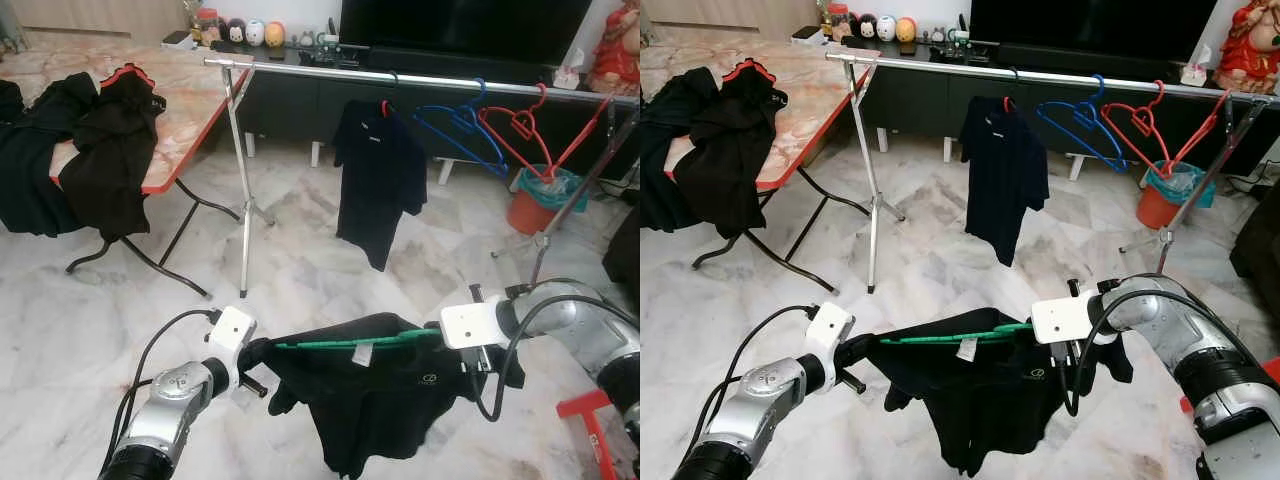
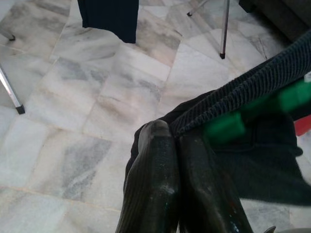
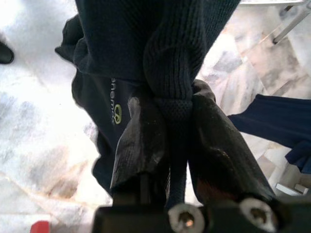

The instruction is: Hang hanger

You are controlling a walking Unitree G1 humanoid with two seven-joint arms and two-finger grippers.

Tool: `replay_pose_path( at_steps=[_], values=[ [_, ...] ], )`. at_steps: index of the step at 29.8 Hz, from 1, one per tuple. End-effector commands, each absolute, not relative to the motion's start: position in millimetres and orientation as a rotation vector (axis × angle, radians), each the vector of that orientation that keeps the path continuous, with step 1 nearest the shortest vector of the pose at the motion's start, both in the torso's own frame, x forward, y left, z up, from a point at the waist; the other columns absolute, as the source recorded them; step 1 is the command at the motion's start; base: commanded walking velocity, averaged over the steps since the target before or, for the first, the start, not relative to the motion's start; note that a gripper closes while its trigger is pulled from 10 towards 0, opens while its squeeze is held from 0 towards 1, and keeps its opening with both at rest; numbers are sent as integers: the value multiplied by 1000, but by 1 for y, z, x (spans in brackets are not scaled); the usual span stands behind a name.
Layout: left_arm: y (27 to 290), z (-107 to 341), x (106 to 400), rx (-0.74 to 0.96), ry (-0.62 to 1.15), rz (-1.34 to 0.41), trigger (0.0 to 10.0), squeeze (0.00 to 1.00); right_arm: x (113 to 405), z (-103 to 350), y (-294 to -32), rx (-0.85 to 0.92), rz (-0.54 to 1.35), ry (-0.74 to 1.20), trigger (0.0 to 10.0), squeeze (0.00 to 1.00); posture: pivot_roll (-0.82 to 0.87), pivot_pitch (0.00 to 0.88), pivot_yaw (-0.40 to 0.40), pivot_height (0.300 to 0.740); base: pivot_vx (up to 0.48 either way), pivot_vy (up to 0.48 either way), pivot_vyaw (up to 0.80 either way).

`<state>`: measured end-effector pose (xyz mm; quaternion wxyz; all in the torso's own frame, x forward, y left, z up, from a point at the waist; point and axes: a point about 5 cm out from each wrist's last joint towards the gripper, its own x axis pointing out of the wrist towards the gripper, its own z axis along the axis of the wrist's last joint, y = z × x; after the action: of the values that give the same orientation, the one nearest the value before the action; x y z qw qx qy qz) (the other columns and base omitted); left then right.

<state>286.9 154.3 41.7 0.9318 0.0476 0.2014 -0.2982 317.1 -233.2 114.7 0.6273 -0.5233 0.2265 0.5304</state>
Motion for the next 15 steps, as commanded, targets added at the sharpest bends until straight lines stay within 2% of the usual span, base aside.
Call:
replay_pose_path(
  at_steps=[1,8,15],
  values=[
    [184,39,285,143,452,-517,0,0,314,124,-275,-1248,1107,674,0,0,40,0,-22,740,0,0,0],
    [184,38,285,146,454,-514,0,0,313,123,-283,-1310,1071,720,0,0,37,0,-25,740,0,0,0],
    [176,53,289,143,399,-555,0,0,314,105,-271,-1342,1050,689,0,0,49,0,-28,740,0,0,0]
  ],
)
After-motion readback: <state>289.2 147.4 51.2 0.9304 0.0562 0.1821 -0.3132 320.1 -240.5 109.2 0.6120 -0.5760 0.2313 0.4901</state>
